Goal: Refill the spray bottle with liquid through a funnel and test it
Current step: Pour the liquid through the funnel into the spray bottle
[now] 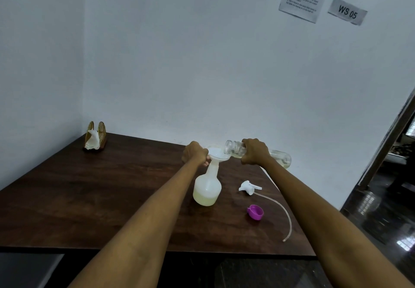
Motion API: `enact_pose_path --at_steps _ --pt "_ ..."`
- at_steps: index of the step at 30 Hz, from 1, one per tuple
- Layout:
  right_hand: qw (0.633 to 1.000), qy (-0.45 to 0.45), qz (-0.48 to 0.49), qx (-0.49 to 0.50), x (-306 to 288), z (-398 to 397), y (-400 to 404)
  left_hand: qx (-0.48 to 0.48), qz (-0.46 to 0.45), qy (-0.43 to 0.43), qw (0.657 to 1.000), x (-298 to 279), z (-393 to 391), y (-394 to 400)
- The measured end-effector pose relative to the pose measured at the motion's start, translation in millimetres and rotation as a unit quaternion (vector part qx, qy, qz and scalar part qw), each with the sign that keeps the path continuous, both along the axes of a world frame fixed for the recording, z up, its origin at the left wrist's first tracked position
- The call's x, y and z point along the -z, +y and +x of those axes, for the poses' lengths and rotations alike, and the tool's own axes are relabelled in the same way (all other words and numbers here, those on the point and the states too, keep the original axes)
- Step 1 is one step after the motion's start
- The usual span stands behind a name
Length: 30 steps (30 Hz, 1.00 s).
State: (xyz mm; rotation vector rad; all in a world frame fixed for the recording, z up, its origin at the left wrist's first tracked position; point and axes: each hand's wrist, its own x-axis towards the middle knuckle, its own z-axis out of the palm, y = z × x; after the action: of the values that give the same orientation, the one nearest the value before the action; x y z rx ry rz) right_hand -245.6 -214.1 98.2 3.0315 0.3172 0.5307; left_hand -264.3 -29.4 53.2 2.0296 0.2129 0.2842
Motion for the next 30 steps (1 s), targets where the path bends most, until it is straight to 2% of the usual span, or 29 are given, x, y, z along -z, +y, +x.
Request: enact_pose_path --at_steps 9,13,19,25,30 --pt "1.000 0.004 0.004 0.005 1 1 0 -0.001 0.006 0.003 1.000 -2 -3 0" --pt "0.999 0.014 0.044 0.013 4 2 -1 0.001 0.007 0.000 1.000 -2 -3 0" --pt "0.985 0.044 0.167 0.028 14 2 -3 0.009 0.003 -0.001 1.000 -2 -4 1" --pt "0.947 0.068 0.313 0.007 20 -9 -4 0.004 -0.008 0.002 1.000 -2 -3 0" --pt "0.883 0.102 0.458 0.016 26 -9 -12 -0.002 -0.018 0.002 1.000 0 -1 0"
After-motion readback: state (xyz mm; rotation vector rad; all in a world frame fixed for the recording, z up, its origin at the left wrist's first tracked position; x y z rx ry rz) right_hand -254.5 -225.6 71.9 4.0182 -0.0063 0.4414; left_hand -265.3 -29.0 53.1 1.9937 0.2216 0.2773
